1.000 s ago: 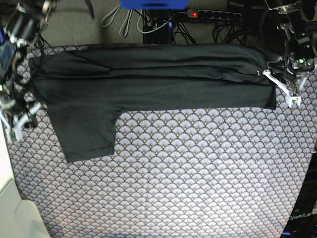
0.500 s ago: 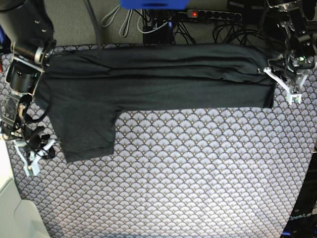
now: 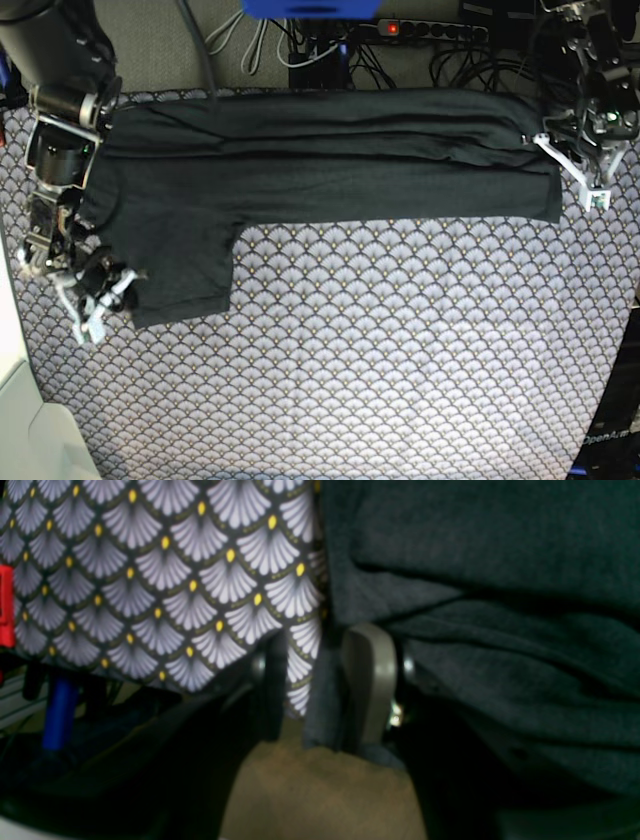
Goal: Fold the T-shirt properly
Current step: 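Move the right gripper to the protruding sleeve and grasp it, then drag the sleeve with the right gripper up onto the folded strip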
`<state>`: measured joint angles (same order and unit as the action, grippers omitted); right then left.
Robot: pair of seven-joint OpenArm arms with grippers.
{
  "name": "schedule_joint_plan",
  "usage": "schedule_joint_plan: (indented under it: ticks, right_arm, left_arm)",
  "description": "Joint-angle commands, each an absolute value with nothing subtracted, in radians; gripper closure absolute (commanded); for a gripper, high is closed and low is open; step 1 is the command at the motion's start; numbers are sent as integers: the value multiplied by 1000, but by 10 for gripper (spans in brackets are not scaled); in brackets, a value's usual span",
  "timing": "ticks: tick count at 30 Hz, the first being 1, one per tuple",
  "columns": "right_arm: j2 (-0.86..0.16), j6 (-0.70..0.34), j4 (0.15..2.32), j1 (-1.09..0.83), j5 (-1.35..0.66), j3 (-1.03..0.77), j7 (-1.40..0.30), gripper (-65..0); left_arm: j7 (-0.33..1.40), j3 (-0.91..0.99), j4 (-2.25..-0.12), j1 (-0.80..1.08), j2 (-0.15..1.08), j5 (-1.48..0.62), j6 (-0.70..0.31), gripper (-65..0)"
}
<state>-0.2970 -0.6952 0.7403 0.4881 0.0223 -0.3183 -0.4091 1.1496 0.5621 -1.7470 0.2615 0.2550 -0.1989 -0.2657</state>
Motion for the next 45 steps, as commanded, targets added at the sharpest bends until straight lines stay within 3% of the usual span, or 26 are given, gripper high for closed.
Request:
schedule_joint_plan:
  ticks: [1, 6, 39, 43, 45]
  right_arm:
    - [-309, -698, 728, 529, 13, -321, -367, -140]
    - [-329, -698, 641, 535, 13, -320, -318, -140]
    - [-325, -698, 638, 516, 10, -315, -323, -140]
    - [-318, -698, 641, 495, 10, -315, -323, -131]
    - [-314, -698, 641, 487, 10, -315, -325, -93]
  left_arm:
    - [1141, 568, -1767, 254, 271, -200, -263, -229]
    - [1141, 568, -1767, 255, 271, -200, -263, -229]
    - [1142, 568, -1767, 263, 263, -200, -263, -229]
    - [1142, 568, -1767, 263, 263, -200, -263, -229]
    - [1142, 568, -1767, 263, 263, -200, -263, -229]
